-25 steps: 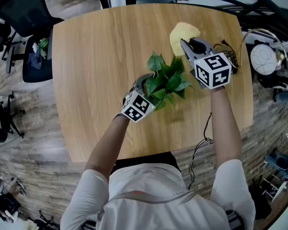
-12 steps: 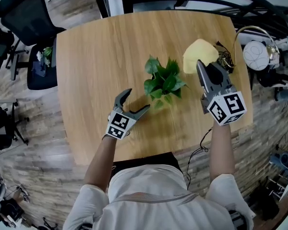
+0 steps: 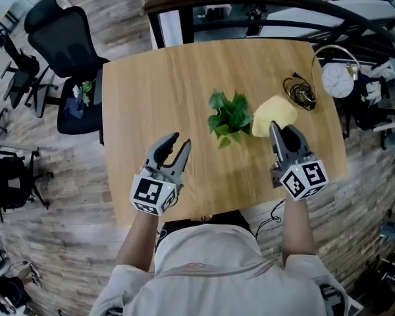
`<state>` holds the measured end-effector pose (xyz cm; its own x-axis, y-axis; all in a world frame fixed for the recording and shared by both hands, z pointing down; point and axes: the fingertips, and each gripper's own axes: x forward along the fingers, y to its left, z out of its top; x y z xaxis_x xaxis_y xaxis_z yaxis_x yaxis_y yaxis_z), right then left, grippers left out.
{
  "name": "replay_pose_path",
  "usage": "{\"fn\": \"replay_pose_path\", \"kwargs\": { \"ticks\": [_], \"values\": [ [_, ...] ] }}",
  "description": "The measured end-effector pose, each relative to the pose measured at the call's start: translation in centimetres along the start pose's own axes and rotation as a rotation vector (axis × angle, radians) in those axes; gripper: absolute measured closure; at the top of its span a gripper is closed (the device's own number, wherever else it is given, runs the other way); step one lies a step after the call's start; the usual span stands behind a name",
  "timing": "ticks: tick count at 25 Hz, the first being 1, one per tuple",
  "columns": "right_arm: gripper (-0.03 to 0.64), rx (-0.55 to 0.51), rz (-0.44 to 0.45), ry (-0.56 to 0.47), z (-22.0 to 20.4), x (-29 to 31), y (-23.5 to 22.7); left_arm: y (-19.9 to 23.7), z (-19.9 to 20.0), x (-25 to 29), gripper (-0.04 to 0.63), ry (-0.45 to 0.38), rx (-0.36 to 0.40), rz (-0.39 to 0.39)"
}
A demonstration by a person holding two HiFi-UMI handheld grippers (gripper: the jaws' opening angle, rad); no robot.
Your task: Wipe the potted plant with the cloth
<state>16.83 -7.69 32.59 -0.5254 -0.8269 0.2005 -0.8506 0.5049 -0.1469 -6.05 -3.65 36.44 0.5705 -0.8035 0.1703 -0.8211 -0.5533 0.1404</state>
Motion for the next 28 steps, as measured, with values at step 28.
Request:
{"fn": "replay_pose_path", "kwargs": {
  "ticks": [28],
  "values": [
    [0.522, -0.090, 0.047, -0.079, 4.9, -2.1, 10.0, -1.5, 10.3, -5.2, 0.557, -0.148, 0.035, 0.083]
  ]
}}
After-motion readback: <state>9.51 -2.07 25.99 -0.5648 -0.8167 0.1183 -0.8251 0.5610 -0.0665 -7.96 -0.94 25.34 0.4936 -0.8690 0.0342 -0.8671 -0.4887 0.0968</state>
